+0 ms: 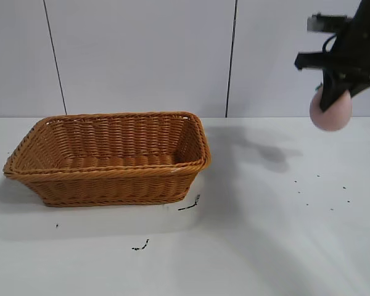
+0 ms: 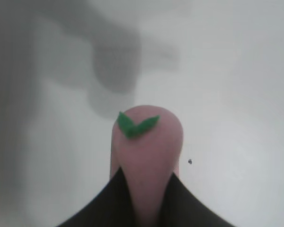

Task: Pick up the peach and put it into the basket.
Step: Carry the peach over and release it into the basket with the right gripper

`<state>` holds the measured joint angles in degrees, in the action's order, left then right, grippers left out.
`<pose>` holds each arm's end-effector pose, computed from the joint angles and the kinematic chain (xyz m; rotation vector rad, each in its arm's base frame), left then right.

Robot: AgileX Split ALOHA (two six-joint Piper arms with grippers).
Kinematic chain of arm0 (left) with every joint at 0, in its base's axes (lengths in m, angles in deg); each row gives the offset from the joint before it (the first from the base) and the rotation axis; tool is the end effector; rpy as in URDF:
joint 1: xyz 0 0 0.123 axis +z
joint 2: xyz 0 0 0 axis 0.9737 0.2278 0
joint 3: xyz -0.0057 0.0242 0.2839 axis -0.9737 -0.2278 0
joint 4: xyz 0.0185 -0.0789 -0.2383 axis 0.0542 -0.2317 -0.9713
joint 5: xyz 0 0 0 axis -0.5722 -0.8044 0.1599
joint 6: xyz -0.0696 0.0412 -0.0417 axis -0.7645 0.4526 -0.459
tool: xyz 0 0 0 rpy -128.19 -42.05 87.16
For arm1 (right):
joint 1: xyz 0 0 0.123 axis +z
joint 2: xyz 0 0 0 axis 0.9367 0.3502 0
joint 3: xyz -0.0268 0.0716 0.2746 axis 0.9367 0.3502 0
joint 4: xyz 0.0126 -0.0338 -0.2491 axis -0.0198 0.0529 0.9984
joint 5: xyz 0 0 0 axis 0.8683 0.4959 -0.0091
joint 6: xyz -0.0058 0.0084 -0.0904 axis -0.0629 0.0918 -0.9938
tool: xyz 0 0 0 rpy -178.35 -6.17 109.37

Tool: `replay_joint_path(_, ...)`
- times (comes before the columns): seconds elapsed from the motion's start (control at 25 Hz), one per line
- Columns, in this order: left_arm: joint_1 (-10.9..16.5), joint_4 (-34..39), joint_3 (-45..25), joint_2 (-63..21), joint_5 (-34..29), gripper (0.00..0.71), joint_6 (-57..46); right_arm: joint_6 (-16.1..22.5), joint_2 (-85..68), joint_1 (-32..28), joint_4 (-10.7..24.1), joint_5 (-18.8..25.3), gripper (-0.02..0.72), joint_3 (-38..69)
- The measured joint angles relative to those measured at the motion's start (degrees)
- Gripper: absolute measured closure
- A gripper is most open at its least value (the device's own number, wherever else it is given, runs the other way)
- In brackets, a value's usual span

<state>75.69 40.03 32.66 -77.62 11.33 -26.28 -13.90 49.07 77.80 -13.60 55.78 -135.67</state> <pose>-0.0064 -0.0030 0.2766 0.1012 2.0422 -0.0103 0.4403 0.0705 0.2993 -0.2601 2.7024 0.1270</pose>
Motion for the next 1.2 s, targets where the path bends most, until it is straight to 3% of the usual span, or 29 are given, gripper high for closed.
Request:
replay_joint_path(0.16,0.00,0.00,0.00,0.00,0.00,0.018,0.00,0.43,0.06,6.63,0.19,-1.14,0.678,-2.66)
replay_joint_path(0.56,0.00,0.00,0.00,0.00,0.00,0.018,0.00,1.25,5.37,23.90,-0.05,-11.56,0.678,-3.32)
replay_joint_path(0.92,0.00,0.00,0.00,0.00,0.00,0.018,0.00,1.07,18.14,27.24,-0.05,-20.53,0.658,-3.32)
replay_joint_path(1.0,0.00,0.00,0.00,0.00,0.00,0.018,0.00,1.07,19.52,27.24,0.00,-21.29,0.611,-3.32)
replay_joint_path(1.08,0.00,0.00,0.00,0.00,0.00,0.018,0.00,1.04,20.16,27.24,0.00,-21.40,0.504,-3.32)
replay_joint_path(1.16,0.00,0.00,0.00,0.00,0.00,0.018,0.00,0.78,20.17,27.24,0.00,-21.42,0.351,-3.32)
replay_joint_path(1.2,0.00,0.00,0.00,0.00,0.00,0.018,0.00,0.58,20.04,27.24,0.00,-21.54,0.213,-3.32)
